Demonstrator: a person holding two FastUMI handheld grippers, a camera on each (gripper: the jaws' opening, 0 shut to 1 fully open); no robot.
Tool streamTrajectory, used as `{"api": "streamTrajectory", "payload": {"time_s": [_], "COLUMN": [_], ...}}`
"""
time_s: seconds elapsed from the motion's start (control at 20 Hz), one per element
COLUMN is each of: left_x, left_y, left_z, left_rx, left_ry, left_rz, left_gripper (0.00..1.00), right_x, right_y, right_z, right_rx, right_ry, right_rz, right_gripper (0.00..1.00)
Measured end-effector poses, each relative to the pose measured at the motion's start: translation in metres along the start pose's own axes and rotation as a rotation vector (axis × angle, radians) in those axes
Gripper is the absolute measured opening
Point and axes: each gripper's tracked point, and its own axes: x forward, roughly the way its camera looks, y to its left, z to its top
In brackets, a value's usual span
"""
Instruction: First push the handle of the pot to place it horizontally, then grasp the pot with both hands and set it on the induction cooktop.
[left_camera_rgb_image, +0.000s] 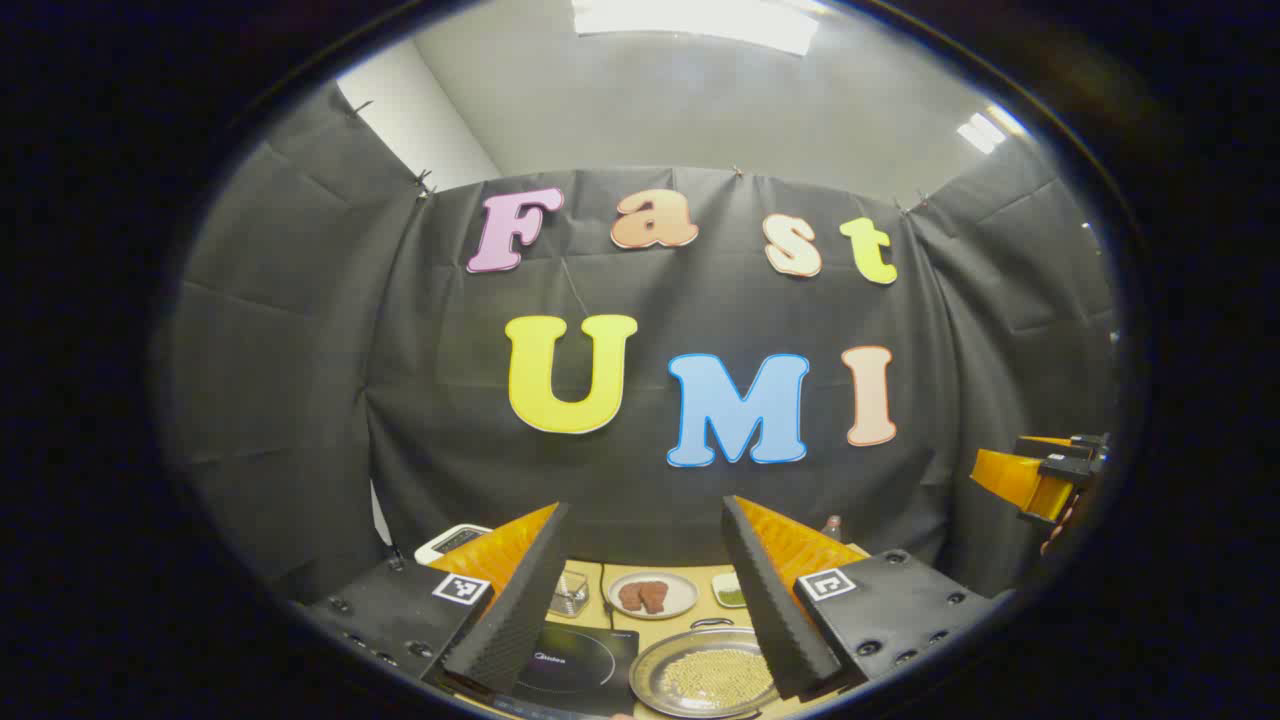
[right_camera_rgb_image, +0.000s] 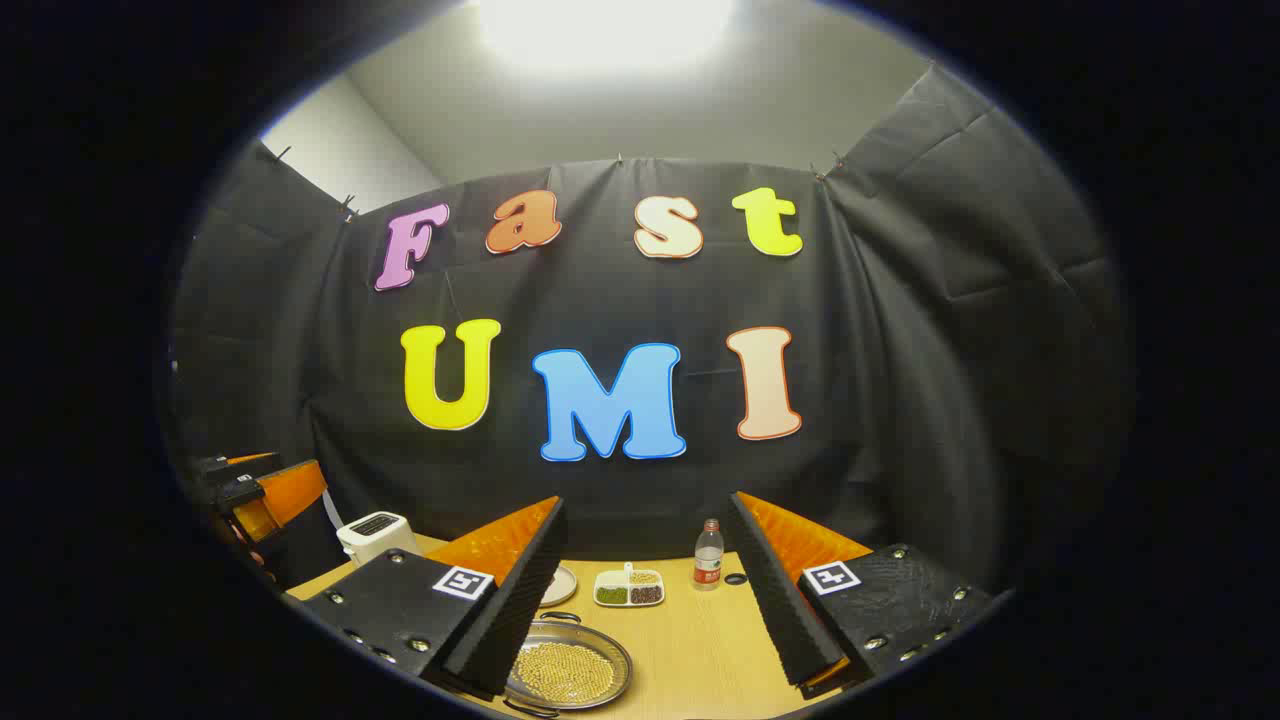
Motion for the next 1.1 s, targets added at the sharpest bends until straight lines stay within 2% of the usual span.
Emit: {"api": "streamTrajectory", "payload": {"time_s": [0.05, 0.15, 0.35, 0.65, 0.85, 1.05, 1.1], "left_x": [0.003, 0.005, 0.009, 0.015, 0.021, 0.026, 0.026], "left_y": [0.005, 0.014, 0.036, 0.048, 0.042, 0.046, 0.043], "left_z": [0.003, 0.001, 0.008, 0.010, 0.013, 0.017, 0.017], "left_rx": [-0.005, -0.012, 0.016, -0.015, -0.038, -0.035, -0.038], "left_ry": [-0.007, 0.009, -0.013, -0.030, -0.022, -0.038, -0.038], "left_rz": [-0.006, -0.026, -0.049, -0.103, -0.122, -0.098, -0.095], "left_gripper": [0.94, 0.99, 0.99, 0.98, 0.97, 0.95, 0.98], "right_x": [0.001, 0.000, -0.001, -0.002, 0.003, 0.011, 0.013], "right_y": [0.002, 0.006, 0.028, 0.045, 0.047, 0.045, 0.045], "right_z": [0.001, -0.001, 0.007, 0.007, 0.004, -0.004, -0.007], "right_rx": [-0.005, -0.010, 0.003, -0.007, -0.003, -0.004, -0.005], "right_ry": [0.000, 0.012, -0.013, -0.022, -0.012, 0.013, 0.020], "right_rz": [-0.012, -0.041, -0.068, -0.105, -0.088, -0.072, -0.064], "right_gripper": [0.97, 0.97, 0.97, 0.97, 0.97, 0.97, 0.97]}}
